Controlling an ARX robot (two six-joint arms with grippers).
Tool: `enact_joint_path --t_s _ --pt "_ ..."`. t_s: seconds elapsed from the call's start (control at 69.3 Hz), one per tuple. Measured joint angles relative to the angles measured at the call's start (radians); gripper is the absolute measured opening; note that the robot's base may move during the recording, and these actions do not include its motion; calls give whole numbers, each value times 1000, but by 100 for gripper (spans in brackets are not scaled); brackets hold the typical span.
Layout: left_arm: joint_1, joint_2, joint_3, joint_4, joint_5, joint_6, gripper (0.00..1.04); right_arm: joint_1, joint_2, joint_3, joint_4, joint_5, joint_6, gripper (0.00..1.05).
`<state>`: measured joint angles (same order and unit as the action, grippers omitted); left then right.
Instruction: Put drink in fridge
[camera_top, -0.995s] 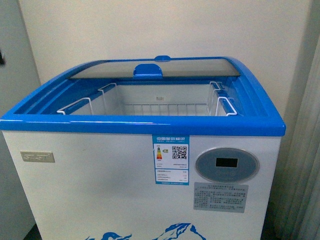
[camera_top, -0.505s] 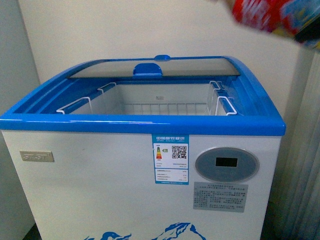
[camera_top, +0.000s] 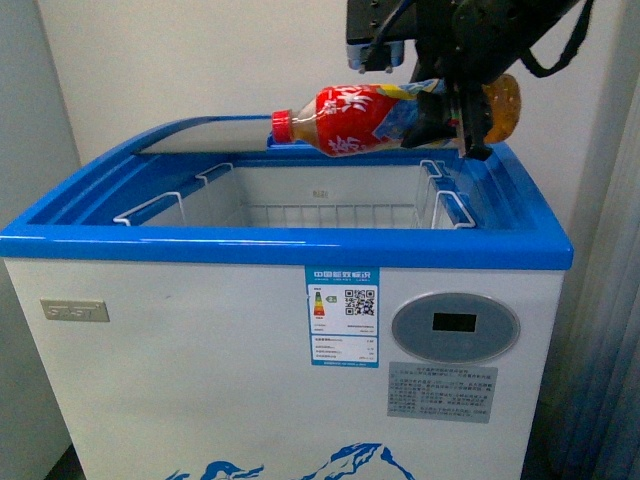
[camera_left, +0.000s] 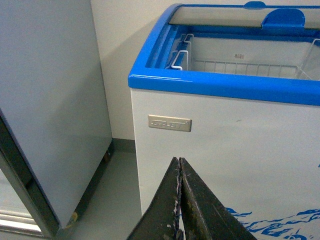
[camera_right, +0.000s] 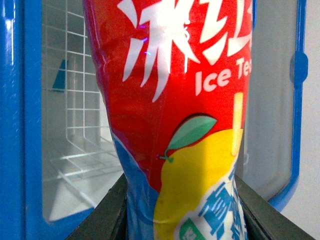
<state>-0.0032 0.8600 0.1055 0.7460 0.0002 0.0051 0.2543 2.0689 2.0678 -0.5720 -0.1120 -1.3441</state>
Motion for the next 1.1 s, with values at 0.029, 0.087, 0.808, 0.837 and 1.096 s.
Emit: enact_joint_path --t_s 0.029,0.087,0.808,0.837,1.096 --pt "0 -19 -7 -11 0 0 3 5 12 10 0 2 0 39" --pt "0 -51 -19 -31 0 0 3 15 38 26 0 10 0 39" --pt "0 -452 -91 -340 0 0 3 61 93 -10 122 11 97 95" --pt "0 -471 -91 -357 0 0 3 56 65 -26 133 0 117 98" --pt "0 -605 -91 -490 0 0 3 -25 -388 -393 306 46 583 97"
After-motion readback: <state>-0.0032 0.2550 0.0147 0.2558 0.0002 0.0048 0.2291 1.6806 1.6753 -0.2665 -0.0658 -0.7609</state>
